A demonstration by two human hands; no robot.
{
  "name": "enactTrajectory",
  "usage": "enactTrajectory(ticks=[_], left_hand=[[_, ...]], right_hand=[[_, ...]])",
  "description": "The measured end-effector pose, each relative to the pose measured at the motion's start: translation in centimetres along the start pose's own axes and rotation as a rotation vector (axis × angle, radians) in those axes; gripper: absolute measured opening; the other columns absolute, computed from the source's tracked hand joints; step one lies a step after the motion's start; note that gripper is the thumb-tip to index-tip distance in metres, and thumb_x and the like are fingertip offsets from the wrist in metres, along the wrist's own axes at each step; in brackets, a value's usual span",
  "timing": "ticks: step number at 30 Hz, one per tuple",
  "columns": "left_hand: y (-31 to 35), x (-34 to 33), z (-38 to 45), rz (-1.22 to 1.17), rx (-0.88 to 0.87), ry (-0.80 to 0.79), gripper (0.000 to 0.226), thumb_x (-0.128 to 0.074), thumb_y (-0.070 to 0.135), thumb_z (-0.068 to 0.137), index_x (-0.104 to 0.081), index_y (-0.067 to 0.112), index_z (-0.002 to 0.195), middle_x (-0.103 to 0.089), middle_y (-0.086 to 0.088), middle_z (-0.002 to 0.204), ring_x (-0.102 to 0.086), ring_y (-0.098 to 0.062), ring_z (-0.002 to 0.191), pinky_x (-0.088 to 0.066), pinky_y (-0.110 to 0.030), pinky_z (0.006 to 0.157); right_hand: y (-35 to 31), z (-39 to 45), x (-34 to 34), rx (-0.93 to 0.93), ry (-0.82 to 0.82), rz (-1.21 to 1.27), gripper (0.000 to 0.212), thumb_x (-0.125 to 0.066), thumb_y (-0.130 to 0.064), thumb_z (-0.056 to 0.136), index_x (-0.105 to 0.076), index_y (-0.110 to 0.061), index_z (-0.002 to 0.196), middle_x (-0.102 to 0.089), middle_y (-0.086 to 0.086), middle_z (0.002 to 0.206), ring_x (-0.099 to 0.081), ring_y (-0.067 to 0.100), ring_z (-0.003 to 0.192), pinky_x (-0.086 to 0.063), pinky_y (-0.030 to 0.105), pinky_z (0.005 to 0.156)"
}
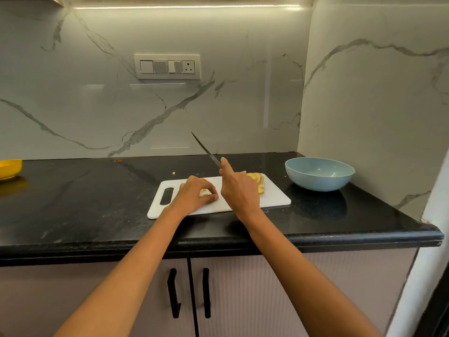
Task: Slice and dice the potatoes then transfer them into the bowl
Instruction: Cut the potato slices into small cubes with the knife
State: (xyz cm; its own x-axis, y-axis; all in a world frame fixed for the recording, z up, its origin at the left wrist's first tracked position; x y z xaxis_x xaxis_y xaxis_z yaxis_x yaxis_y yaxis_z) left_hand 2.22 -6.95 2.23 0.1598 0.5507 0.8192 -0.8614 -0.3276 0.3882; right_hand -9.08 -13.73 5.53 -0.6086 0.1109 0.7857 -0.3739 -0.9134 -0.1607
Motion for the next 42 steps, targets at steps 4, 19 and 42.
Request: enactTrajectory(ticks=[4, 19, 42], left_hand=[[-1.5, 0.7, 1.3, 0.181, 0.033, 0.083, 0.016, -0.065, 0.032, 0.084, -0.069, 0.019, 0.094, -0.061, 0.006, 0.117, -0.039, -0.02, 0.118, -0.03, -0.039, 0.09], [-4.2, 2.0, 0.3, -0.239, 0.187, -0.006, 0.021, -0.082, 0.034, 0.059, -0.068, 0.05, 0.062, -0.056, 0.009, 0.119, -0.036, -0.024, 0.13, -0.022, -0.051, 0.11], [3.1, -2.7, 3.6, -0.21, 0.2, -0.07, 0.074, -0.069, 0.048, 0.075, -0.045, 0.014, 0.136, -0.06, -0.006, 0.125, -0.056, -0.018, 0.113, -0.043, -0.028, 0.092]], right_hand=[[1.7, 2.6, -0.8, -0.046, 0.041, 0.023, 0.044, -0.025, -0.026, 0.103, -0.023, -0.019, 0.147, -0.064, 0.007, 0.08, -0.046, 0.017, 0.057, -0.032, 0.028, 0.052], [5.6, 4.9, -1.5, -0.166, 0.157, 0.139, 0.043, -0.028, -0.026, 0.104, -0.031, -0.015, 0.145, -0.054, 0.002, 0.072, -0.047, 0.013, 0.058, -0.029, 0.022, 0.047], [6.9, 5.2, -0.9, -0.315, 0.289, 0.362, 0.042, -0.033, -0.028, 0.102, -0.039, -0.015, 0.142, -0.069, 0.004, 0.099, -0.057, 0.01, 0.075, -0.041, 0.018, 0.062]])
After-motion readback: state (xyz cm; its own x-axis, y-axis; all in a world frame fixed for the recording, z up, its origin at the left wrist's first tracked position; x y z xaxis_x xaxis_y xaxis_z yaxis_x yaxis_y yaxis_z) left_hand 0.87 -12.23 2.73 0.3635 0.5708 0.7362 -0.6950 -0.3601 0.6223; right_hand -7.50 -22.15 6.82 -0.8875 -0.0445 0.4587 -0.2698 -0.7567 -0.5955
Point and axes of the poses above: each hand's wrist, its own z-axis towards the middle knuckle, its own x-axis out of the back of the hand, y = z × x, the point moved 5 cm from there along z, towards the middle knuckle
